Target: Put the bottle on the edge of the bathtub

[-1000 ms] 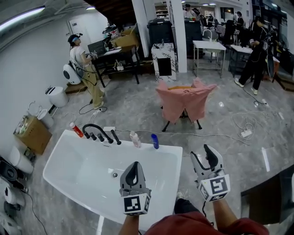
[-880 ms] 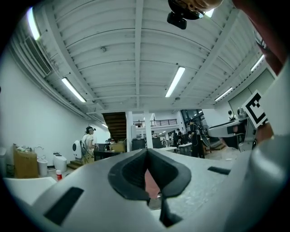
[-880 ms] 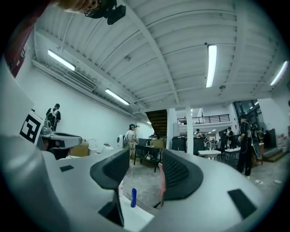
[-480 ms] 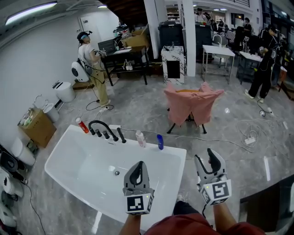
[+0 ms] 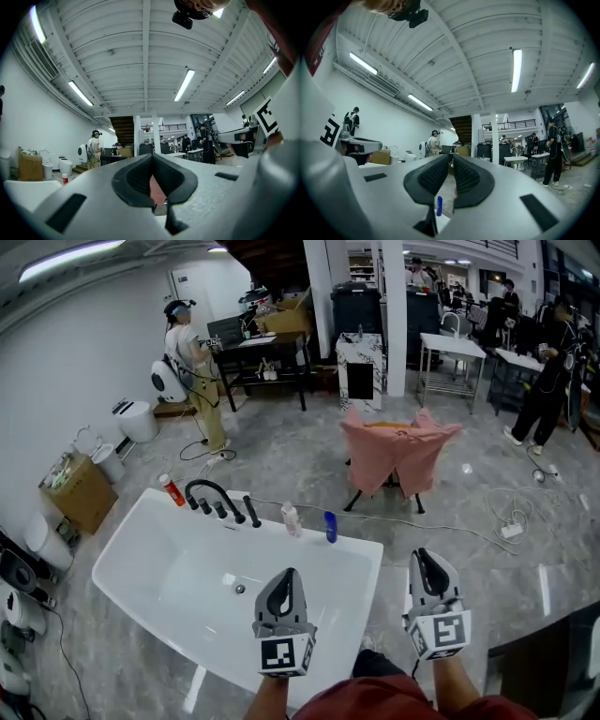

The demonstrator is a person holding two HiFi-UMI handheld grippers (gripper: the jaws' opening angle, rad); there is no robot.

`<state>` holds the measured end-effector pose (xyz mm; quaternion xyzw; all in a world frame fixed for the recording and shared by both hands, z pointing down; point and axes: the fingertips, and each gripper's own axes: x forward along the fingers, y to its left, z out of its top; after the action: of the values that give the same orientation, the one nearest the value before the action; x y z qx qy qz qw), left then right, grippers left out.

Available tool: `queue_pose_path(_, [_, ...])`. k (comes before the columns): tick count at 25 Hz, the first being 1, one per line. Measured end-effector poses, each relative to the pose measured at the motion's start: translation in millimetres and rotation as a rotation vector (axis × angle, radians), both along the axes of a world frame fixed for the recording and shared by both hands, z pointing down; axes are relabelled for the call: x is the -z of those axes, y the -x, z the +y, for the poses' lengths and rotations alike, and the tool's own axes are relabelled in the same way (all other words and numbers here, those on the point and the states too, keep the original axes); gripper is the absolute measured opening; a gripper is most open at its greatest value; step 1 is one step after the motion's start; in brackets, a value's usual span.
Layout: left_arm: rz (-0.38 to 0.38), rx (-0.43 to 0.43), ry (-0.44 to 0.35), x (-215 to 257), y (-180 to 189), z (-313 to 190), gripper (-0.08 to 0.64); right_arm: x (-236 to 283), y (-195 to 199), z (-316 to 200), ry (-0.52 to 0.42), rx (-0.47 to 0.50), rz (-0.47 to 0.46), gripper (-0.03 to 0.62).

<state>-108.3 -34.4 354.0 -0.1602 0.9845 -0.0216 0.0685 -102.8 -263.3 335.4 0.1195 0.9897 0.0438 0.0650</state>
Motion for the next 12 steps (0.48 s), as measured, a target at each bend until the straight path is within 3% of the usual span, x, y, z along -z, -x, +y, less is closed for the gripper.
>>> queue_pose_path(3, [-0.001, -0.002, 0.003, -0.1, -0.9, -0.7, 0.003, -0.4, -0.7, -2.1, 0.003, -0.015, -0.003, 0.005])
queue_pose_path(12, [-0.004, 0.011, 0.001, 0.3, -2.1, 4.5, 0.003, 1.7, -0.4, -4.7, 0.000, -0.012, -0.016, -0.002])
